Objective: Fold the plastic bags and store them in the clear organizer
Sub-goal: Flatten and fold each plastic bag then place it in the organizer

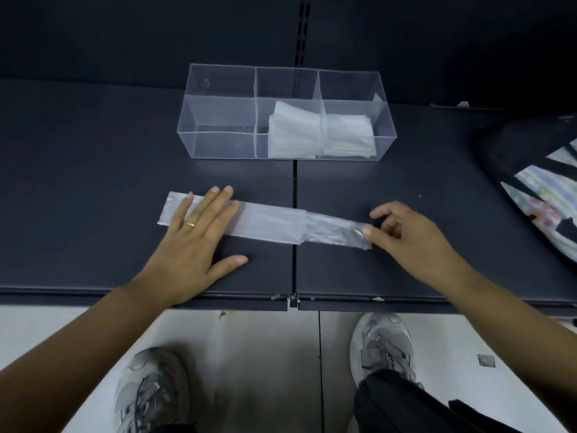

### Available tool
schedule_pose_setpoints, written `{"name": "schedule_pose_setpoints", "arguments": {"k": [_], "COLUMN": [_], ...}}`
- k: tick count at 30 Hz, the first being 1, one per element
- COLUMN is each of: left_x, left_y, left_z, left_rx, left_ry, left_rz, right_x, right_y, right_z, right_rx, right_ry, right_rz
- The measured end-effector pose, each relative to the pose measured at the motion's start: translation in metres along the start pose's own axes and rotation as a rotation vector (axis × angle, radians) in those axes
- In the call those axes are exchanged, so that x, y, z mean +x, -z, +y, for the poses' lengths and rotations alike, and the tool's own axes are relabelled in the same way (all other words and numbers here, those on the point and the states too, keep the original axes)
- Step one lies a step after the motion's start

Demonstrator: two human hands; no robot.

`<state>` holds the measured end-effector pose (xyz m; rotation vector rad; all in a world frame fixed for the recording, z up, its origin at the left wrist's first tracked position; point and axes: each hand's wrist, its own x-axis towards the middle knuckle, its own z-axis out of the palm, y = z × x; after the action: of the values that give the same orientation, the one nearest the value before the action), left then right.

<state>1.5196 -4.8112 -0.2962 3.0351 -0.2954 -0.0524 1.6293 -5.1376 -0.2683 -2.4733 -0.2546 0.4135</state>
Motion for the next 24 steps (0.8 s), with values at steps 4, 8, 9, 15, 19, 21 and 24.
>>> {"name": "schedule_pose_setpoints", "arguments": {"k": [4, 8, 9, 15, 19, 21, 24], "left_x": [0.010, 0.015, 0.016, 0.019, 0.020, 0.020, 0.017], "left_y": [-0.009, -0.018, -0.019, -0.011, -0.002, 0.001, 0.010], "left_z": [0.050, 0.072, 0.072, 0.064, 0.090, 0.112, 0.133], "left_rx": [-0.082, -0.058, -0.052, -0.120, -0.322, -0.426, -0.543], "left_ry": [-0.048, -0.039, -0.043, -0.144, -0.074, -0.046, -0.051], "left_rz": [-0.048, -0.081, -0.083, -0.114, -0.017, 0.051, 0.146], "right_x": [0.008, 0.005, 0.003, -0.022, -0.043, -0.053, -0.065], "right_y": [-0.017, -0.028, -0.027, -0.007, 0.003, 0.007, 0.015], "right_z": [-0.007, -0.011, -0.011, -0.019, -0.034, -0.046, -0.065], "right_rx": [-0.120, -0.177, -0.186, 0.488, 0.743, 0.792, 0.838], "right_ry": [0.102, 0.186, 0.188, -0.161, -0.316, -0.302, -0.209], "right_rz": [0.089, 0.112, 0.111, -0.228, -0.379, -0.463, -0.607]}}
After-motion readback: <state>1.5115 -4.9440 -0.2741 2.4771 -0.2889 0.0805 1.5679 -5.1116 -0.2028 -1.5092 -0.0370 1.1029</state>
